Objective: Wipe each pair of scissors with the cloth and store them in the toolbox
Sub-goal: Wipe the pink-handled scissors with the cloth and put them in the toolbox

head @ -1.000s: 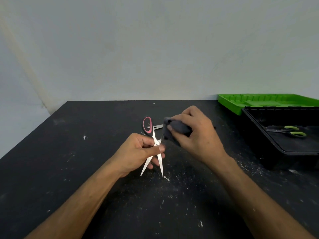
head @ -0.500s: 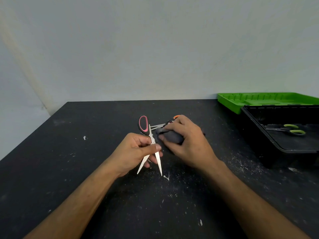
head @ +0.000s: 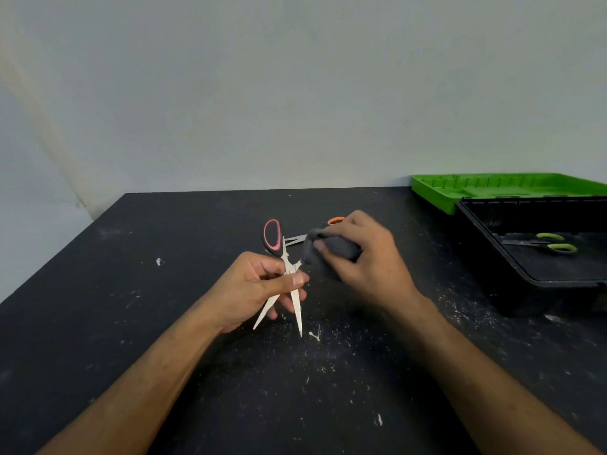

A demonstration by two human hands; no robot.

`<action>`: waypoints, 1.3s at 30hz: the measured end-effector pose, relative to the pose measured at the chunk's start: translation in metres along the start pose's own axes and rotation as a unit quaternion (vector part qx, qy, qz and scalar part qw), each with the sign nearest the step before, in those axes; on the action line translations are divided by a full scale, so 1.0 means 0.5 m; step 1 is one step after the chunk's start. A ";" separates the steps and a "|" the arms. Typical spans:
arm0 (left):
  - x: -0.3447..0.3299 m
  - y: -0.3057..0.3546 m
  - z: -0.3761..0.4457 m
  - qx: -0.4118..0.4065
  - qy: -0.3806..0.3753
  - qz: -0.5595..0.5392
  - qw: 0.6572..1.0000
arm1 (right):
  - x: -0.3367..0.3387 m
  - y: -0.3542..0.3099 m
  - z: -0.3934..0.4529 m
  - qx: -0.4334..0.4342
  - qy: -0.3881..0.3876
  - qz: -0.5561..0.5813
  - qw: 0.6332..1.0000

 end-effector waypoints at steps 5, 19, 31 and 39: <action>-0.007 0.008 -0.002 -0.011 -0.018 0.001 1.000 | 0.073 0.056 0.017 -0.082 0.098 -0.025 0.992; -0.012 0.010 -0.005 -0.028 -0.044 0.040 0.998 | -0.032 -0.078 0.110 0.125 -0.108 -0.133 0.977; -0.019 -0.007 0.000 -0.008 -0.049 0.047 0.998 | -0.055 -0.094 0.107 0.126 -0.161 -0.132 0.970; -0.011 -0.012 0.006 -0.005 -0.028 0.022 0.999 | -0.055 -0.117 0.094 0.123 -0.155 -0.104 0.975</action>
Point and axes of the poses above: each hand's wrist, its own z-axis towards the middle knuckle, its own x-axis out of the back of the hand, y = z × x, the point moved 8 cm from there along z, towards the middle knuckle, and after that the axes turned 2 degrees about y, right-handed, at the moved point
